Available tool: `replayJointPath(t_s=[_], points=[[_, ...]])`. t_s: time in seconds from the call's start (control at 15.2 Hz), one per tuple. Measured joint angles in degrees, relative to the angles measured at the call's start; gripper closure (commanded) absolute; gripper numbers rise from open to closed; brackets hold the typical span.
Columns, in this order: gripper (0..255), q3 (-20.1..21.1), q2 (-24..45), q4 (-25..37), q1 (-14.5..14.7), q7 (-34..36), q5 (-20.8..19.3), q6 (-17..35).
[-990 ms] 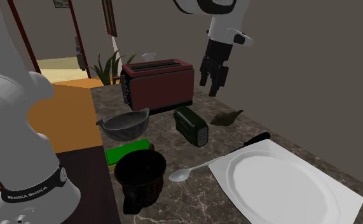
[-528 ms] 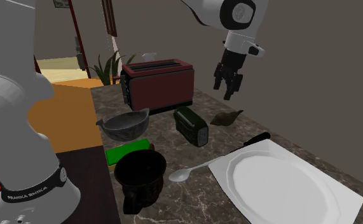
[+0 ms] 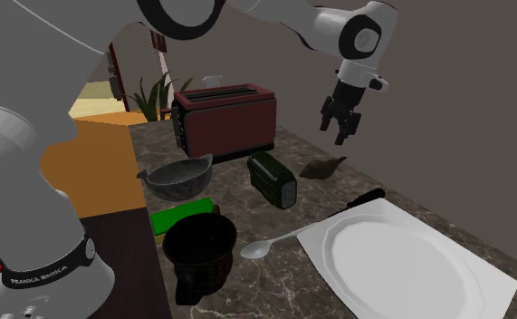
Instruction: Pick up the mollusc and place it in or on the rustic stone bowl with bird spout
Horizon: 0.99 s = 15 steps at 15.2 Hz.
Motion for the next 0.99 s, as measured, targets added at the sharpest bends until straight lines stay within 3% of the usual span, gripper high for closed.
replayJointPath(t_s=[0.33, 0.53, 0.92, 0.99], points=[[0, 0.32, 0.05, -0.3, 0.06, 2.67, -0.25, 1.2], [0, 0.75, 0.43, -2.64, -0.17, 0.96, -0.54, 4.86], [0, 1.18, 0.93, -2.88, -0.21, 0.33, -0.64, 5.28], [255, 1.21, 0.92, -3.02, -0.2, 0.32, -0.65, 5.41]])
